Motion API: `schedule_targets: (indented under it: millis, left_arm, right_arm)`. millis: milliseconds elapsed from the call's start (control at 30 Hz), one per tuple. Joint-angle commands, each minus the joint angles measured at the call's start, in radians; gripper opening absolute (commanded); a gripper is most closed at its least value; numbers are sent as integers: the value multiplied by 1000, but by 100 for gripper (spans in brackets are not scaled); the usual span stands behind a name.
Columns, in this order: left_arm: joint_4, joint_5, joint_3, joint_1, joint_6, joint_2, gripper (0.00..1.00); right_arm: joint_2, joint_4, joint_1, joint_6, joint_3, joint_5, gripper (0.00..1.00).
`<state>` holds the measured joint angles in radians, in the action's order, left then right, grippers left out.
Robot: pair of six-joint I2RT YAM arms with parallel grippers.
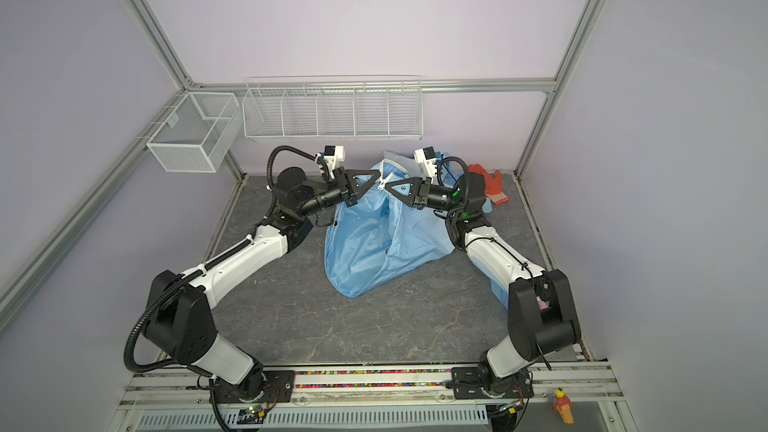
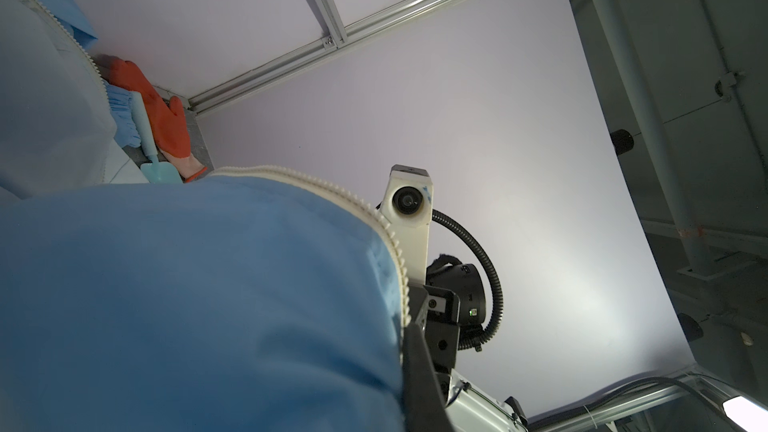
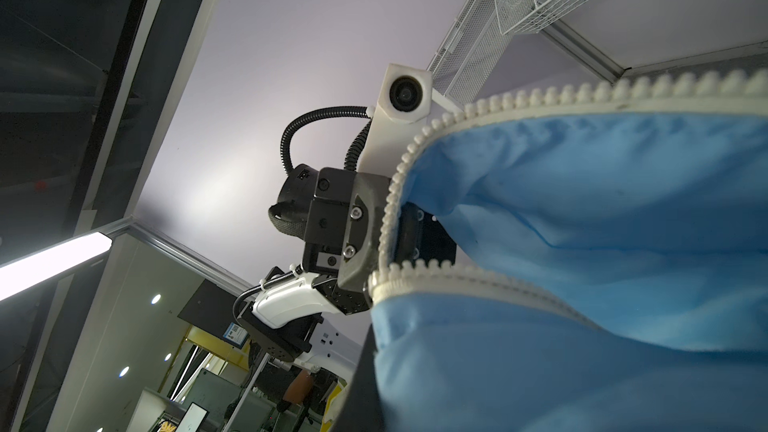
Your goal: Zip up the jacket
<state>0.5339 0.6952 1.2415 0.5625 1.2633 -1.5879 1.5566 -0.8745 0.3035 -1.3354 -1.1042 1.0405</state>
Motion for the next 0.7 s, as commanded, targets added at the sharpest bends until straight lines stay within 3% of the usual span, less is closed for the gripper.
schedule_targets:
  millis: [0, 333, 667]
  left_arm:
    - [30, 31, -14, 5, 0, 16, 0]
    - [-17, 65, -17, 7, -21, 33, 0]
    - [-175, 107, -5, 6, -99, 62, 0]
  right_arm:
    - [14, -83, -9, -31, -34, -14, 7]
    - [20, -78, -26, -39, -30, -20, 7]
    - [23, -44, -56, -47, -55, -8, 7]
